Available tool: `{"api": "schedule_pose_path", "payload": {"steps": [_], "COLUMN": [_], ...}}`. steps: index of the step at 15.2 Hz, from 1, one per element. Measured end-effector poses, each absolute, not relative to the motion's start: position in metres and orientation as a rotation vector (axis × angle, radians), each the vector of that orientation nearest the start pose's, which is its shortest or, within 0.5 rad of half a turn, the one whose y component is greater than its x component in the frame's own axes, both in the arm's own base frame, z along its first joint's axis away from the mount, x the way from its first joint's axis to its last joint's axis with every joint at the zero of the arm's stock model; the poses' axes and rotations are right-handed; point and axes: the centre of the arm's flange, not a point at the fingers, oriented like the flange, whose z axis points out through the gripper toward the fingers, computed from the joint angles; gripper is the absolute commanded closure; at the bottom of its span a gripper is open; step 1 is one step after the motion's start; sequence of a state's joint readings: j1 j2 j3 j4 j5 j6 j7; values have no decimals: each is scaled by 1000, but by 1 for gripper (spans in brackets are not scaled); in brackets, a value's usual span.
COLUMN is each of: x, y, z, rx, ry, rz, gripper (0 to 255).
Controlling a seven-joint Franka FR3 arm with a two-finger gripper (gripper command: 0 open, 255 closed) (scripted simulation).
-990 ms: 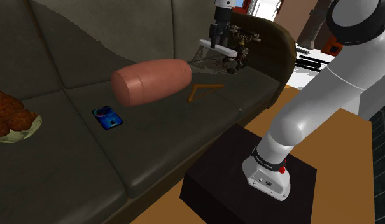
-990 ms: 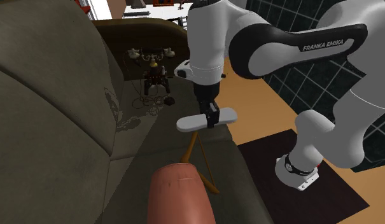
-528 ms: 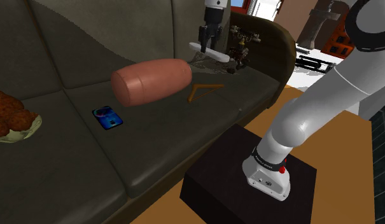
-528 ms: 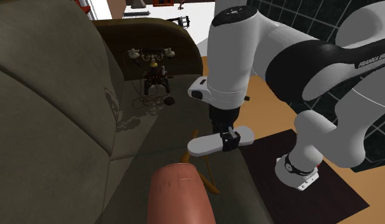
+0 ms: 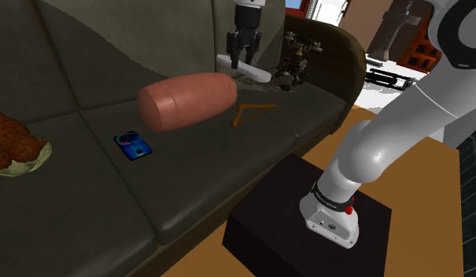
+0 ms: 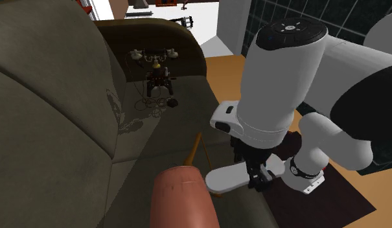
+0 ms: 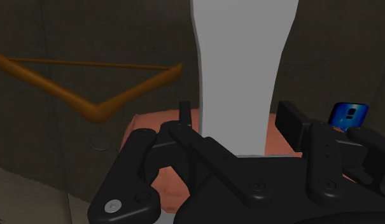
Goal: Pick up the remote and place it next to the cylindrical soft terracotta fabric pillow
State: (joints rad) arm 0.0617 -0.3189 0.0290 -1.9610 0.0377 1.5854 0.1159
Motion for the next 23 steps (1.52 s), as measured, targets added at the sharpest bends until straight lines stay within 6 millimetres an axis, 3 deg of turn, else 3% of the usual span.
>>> {"api": "schedule_pose_path", "payload": {"steps": [14,23], "x": [437,437], "y": [234,242], "z": [598,553], "rx": [-3118,-3117], "ry": [45,47], "rz": [93,94], "gripper": [255,255]}}
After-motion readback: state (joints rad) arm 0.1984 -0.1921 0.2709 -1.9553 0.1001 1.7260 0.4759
